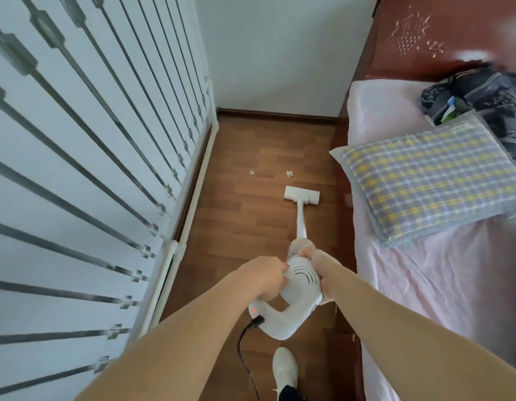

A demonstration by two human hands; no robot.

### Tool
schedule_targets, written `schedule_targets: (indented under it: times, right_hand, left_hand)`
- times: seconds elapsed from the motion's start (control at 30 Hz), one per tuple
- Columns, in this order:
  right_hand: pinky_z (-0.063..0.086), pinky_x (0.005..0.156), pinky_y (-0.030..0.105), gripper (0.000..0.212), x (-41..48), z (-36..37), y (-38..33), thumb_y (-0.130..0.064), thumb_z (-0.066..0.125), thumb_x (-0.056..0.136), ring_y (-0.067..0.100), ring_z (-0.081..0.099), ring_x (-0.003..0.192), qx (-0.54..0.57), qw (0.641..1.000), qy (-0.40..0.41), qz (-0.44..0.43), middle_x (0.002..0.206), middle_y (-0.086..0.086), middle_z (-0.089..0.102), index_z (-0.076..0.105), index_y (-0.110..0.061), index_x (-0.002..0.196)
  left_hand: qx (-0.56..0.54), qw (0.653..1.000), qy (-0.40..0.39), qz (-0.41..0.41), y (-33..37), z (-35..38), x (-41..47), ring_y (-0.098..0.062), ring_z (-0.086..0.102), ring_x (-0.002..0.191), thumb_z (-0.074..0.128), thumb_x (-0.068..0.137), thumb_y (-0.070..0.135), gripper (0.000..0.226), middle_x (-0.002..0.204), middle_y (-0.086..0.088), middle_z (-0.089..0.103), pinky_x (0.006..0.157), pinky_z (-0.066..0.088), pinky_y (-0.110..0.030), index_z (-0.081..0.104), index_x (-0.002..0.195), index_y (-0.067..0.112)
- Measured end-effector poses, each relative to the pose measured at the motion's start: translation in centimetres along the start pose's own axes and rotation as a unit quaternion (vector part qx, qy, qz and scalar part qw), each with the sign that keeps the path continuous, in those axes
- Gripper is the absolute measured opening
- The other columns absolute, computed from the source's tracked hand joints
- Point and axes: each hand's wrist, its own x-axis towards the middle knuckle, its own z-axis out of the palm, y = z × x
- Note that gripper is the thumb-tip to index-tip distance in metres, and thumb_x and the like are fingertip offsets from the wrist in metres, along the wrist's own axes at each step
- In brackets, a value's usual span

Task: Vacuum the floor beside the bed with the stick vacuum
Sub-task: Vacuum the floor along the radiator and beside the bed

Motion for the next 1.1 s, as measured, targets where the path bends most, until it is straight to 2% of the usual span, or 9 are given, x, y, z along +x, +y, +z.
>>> schedule_targets:
  times: [0.23,0.33,0.4,0.53,0.6,0.7,0.87,1.03,1.1]
  right_hand:
    - [0.057,0.092,0.054,0.045,-3.4,-0.1,7.0,-0.040,0.071,0.083,0.035,0.070,0.078,0.016,1.000,0.003,0.015,0.090,0.016,0.073,0.067,-0.012,0.118]
    - [0.060,0.084,0.049,0.048,-5.3,0.2,10.2,-0.042,0.072,0.084,0.033,0.070,0.072,0.019,0.999,-0.003,0.027,0.085,0.015,0.073,0.066,-0.010,0.119]
    - [0.060,0.078,0.048,0.046,-6.7,0.8,11.9,-0.040,0.072,0.084,0.033,0.070,0.070,0.020,0.999,-0.008,0.029,0.083,0.015,0.074,0.067,-0.009,0.119]
    - [0.058,0.082,0.050,0.040,-8.9,2.5,14.1,-0.036,0.072,0.085,0.034,0.069,0.074,0.017,0.999,-0.012,0.026,0.082,0.016,0.074,0.069,-0.008,0.113]
    - [0.058,0.085,0.051,0.042,-9.7,3.5,14.7,-0.038,0.071,0.086,0.035,0.070,0.079,0.009,0.999,-0.017,0.033,0.087,0.016,0.074,0.069,-0.007,0.114]
    - [0.058,0.089,0.053,0.046,-10.2,4.8,14.8,-0.039,0.071,0.085,0.036,0.071,0.086,-0.008,0.999,-0.023,0.043,0.095,0.017,0.075,0.069,-0.007,0.118]
    - [0.058,0.090,0.051,0.039,-9.4,5.9,13.0,-0.031,0.069,0.083,0.036,0.070,0.087,-0.034,0.998,-0.026,0.038,0.094,0.016,0.074,0.068,-0.007,0.114]
    - [0.058,0.091,0.053,0.042,-6.6,5.6,8.5,-0.034,0.068,0.084,0.036,0.071,0.083,-0.038,0.998,-0.033,0.036,0.094,0.017,0.074,0.067,-0.009,0.117]
    - [0.058,0.090,0.055,0.042,-5.2,4.7,6.1,-0.034,0.069,0.083,0.036,0.071,0.079,-0.030,0.999,-0.032,0.031,0.093,0.018,0.075,0.067,-0.010,0.117]
  left_hand:
    - [0.080,0.996,-0.028,0.018,1.3,4.4,-5.7,-0.029,0.058,0.104,0.034,0.104,0.022,0.044,0.120,-0.012,0.058,0.079,0.045,-0.036,0.036,0.147,0.018]
    - [0.102,0.994,-0.036,0.020,1.2,6.6,-8.2,-0.024,0.051,0.084,0.033,0.103,0.021,0.042,0.120,-0.012,0.058,0.068,0.037,-0.032,0.040,0.144,0.015]
    - [0.107,0.993,-0.039,0.016,0.7,7.9,-9.6,-0.021,0.048,0.080,0.033,0.103,0.021,0.041,0.119,-0.011,0.058,0.064,0.036,-0.031,0.041,0.143,0.015]
    - [0.113,0.993,-0.026,0.013,-0.9,9.5,-12.3,-0.022,0.046,0.075,0.035,0.102,0.020,0.037,0.086,-0.003,0.049,0.052,0.031,-0.027,0.050,0.135,0.014]
    - [0.110,0.994,-0.026,0.003,-1.7,9.9,-13.1,-0.022,0.045,0.076,0.036,0.101,0.019,0.034,0.087,-0.004,0.049,0.054,0.031,-0.027,0.054,0.129,0.012]
    - [0.086,0.996,-0.026,-0.010,-2.9,10.2,-13.8,-0.022,0.046,0.077,0.037,0.100,0.021,0.034,0.091,-0.005,0.053,0.054,0.031,-0.026,0.057,0.125,0.013]
    - [0.056,0.998,-0.014,-0.020,-4.1,9.4,-13.0,-0.022,0.050,0.081,0.037,0.099,0.023,0.035,0.096,-0.004,0.054,0.064,0.037,-0.029,0.054,0.129,0.015]
    - [0.048,0.998,-0.008,-0.028,-3.8,5.8,-9.9,-0.023,0.048,0.081,0.036,0.100,0.022,0.033,0.099,-0.005,0.053,0.056,0.033,-0.027,0.054,0.127,0.015]
    - [0.036,0.999,-0.003,-0.029,-3.1,3.9,-7.9,-0.022,0.048,0.083,0.037,0.099,0.023,0.034,0.105,-0.006,0.055,0.060,0.034,-0.027,0.053,0.129,0.016]
